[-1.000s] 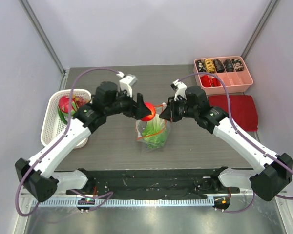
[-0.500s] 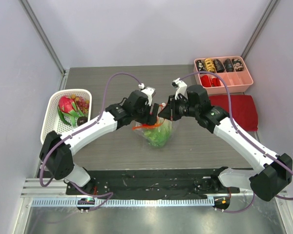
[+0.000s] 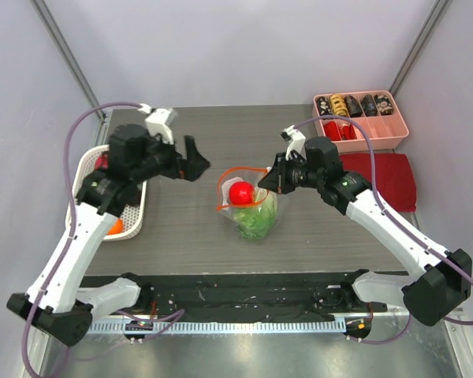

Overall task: Place the food in the zip-top bag and seal the zipper
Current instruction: Place the fake fruit in the zipper food storage bag, then pick up the fake fruit from the bin.

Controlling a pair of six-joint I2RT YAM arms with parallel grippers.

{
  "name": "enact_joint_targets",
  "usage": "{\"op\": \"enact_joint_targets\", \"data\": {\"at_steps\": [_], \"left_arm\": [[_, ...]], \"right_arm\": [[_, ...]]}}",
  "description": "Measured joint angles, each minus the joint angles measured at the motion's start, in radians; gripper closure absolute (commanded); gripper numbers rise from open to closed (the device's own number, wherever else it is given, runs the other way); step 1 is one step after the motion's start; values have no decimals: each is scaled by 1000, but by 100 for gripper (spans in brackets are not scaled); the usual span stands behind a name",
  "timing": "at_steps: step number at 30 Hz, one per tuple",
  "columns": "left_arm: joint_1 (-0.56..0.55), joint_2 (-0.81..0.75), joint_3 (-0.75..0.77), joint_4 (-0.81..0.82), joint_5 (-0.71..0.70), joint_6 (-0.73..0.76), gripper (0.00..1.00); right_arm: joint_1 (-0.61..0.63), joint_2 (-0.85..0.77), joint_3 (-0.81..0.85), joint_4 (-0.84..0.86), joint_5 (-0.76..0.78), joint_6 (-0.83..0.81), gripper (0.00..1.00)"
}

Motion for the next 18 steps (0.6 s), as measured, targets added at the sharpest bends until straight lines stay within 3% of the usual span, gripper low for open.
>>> {"op": "enact_joint_targets", "data": {"at_steps": [6,12,15,18], "left_arm": [[444,40,-8,-193,124,167,5],[785,171,-79,-320,159,305,10],[883,270,-90,-358,108,364,0],[927,327,-134,-363,47,438,0]], "right_arm": [[0,-4,-4,0,-1,-5,99],[0,-6,-5,0,-2,-11,99],[0,-6,-6,0,-2,-18,99],[0,-9,-6,0,-2,-24,99]]}}
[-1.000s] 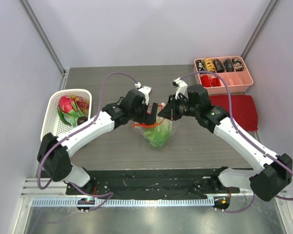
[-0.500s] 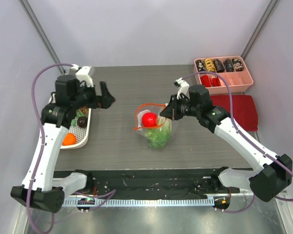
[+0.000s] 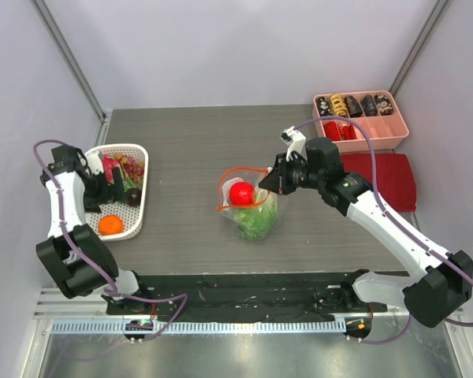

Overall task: Place the food in the zip-top bag and seal the zipper
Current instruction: Pick up the fake fruit from the bin.

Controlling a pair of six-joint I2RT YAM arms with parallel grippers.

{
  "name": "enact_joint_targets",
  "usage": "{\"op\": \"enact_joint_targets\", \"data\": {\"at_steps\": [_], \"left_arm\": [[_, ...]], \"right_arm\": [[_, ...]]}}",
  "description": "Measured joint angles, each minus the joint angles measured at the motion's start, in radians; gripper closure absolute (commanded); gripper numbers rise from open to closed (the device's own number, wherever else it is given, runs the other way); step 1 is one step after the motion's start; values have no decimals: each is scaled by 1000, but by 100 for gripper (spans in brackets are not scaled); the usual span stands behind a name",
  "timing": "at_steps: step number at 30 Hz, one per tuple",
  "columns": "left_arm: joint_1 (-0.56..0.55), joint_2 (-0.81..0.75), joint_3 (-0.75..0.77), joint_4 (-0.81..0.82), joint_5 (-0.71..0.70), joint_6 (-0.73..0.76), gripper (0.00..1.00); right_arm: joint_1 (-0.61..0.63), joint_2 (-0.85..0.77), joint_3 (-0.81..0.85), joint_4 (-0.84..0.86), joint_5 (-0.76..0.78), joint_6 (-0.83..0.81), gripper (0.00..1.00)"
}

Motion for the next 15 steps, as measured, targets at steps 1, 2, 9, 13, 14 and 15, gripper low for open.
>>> {"op": "enact_joint_targets", "data": {"at_steps": [1,2,9,13,14,15], "left_arm": [[3,5,-19,0,-17,21,0],[3,6,-33,-2,-29,33,0],[-5,55,-103,73,-163,109,0],[-5,98,-143,135,-253,129,0],[-5,112,-151,150,-274,131,0],[-5,124,-158,164,-290,134,0]], "right_arm": [[0,-2,-2,0,0,-2,99],[0,-5,-5,0,0,-3,99],[0,-11,-13,0,-1,-6,99],[0,-11,-13,0,-2,-10,99],[0,-11,-13,0,-3,-11,99],[0,-11,-13,0,-4,-11,99]]}}
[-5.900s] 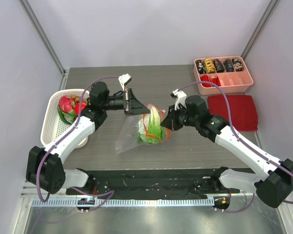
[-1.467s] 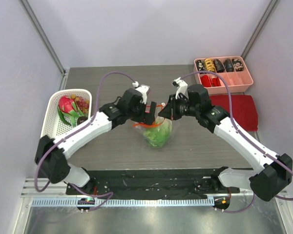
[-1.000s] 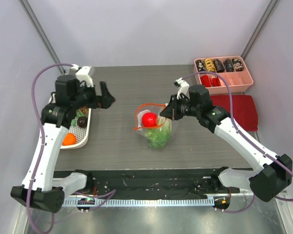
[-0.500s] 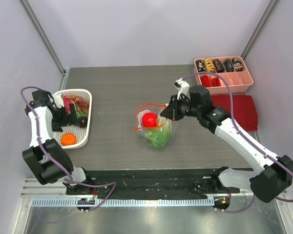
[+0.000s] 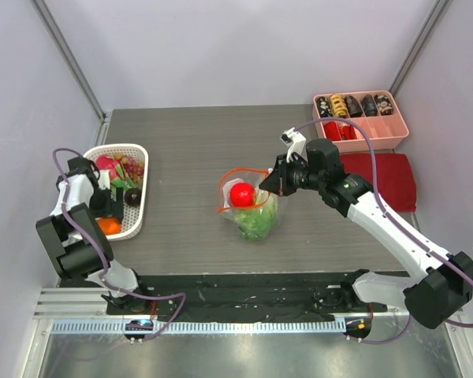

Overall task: Place the food in the zip-top bag and seal the zipper
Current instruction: Pick up the fake fruit from the bin, then place the fake fruit in the zipper food storage bag.

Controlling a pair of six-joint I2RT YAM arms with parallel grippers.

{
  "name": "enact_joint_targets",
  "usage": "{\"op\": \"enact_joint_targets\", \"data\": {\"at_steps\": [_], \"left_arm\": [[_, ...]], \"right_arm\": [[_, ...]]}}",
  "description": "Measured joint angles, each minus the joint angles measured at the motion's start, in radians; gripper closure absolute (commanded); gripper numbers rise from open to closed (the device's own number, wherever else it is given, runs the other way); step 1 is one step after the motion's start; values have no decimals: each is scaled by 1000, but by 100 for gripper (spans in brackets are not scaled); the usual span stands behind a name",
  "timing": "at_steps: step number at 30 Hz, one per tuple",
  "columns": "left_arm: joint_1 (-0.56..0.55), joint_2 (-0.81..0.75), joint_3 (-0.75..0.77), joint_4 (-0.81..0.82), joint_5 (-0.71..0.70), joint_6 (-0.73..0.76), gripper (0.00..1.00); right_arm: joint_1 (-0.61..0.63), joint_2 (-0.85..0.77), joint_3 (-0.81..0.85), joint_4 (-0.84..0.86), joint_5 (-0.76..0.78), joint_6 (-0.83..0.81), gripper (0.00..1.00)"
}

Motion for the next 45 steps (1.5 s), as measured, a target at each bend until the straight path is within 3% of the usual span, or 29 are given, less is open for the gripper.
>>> {"op": "enact_joint_targets", "data": {"at_steps": [3,9,13,16,24,29,31,36,42,44,45], "left_arm": [[0,32,-10,34,-28,14,0],[0,74,-12,72,-16,19,27],[0,74,-2,60,36,11,55],[0,61,30,26,82,-7,64],[-67,-128,198,-80,266,-71,62],[-370,-264,342,-19,449,-185,59],[-554,-297,369,53,507,-261,58],[-872,-242,403,185,555,-395,55],[-1023,-106,378,285,533,-520,53],[-1051,-88,347,298,515,-539,45],[-1063,-81,331,297,506,-541,32]], "right_arm": [[0,0,0,0,-2,-2,99],[0,0,0,0,-3,-9,99],[0,0,0,0,-2,-12,99],[0,0,0,0,-2,-15,99],[0,0,0,0,-2,-20,99],[0,0,0,0,1,-20,99],[0,0,0,0,5,-21,99],[0,0,0,0,16,-21,99],[0,-6,-2,-2,34,-23,99],[0,-12,-4,-3,35,-24,99],[0,-16,-5,-5,38,-25,99]]}}
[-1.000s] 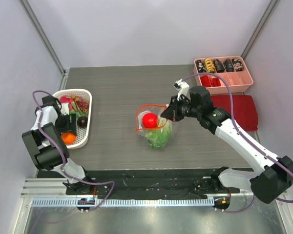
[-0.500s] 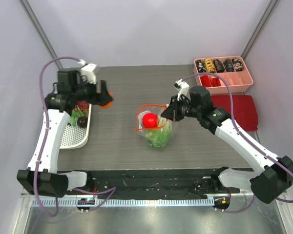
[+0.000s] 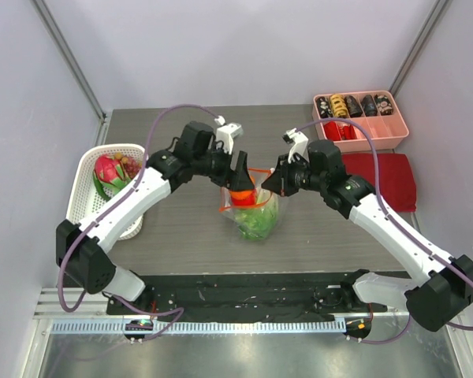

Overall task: Place the food in the zip-top bag and seal the zipper
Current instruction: Place the fake fruit in the zipper food storage bag, then pick up the fake fruit from the bin.

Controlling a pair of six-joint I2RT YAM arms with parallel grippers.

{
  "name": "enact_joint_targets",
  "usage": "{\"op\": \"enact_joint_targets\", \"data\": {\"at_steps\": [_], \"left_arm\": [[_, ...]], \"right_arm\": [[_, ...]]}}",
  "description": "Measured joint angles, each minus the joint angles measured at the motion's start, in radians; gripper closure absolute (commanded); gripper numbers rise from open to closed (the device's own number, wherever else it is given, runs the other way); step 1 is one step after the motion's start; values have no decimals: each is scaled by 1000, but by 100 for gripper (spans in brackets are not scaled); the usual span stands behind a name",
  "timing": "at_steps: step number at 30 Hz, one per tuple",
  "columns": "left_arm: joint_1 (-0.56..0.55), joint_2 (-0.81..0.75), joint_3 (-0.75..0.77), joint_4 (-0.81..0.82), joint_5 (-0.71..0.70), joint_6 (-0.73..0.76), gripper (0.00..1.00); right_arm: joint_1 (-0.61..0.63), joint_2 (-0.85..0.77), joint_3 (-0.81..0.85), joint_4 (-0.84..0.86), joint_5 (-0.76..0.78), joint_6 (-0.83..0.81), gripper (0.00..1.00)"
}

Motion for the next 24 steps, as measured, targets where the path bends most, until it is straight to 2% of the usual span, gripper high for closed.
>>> {"op": "enact_joint_targets", "data": {"at_steps": [2,3,4,8,11,16,22,24], "left_arm": [[-21,8,-31,-6,-14,1,19],[-27,8,-41,-21,-19,9,6],[-31,8,-45,-43,-24,16,0],[-31,-28,-54,-107,-39,69,0],[24,-115,-60,-143,-27,94,0],[319,-262,-53,-185,2,96,0],[724,-291,-180,-245,-60,144,14],[831,-272,-230,-271,-92,167,15]], "right_arm": [[0,-6,-1,-5,2,-2,99],[0,-10,-1,-8,4,-4,99],[0,-13,-1,-10,5,-6,99],[0,-23,-6,-14,5,-14,99],[0,-27,-16,-14,5,-18,99],[0,-29,-23,-15,4,-18,99],[0,-34,-23,-15,4,-26,99],[0,-35,-23,-15,4,-29,99]]}}
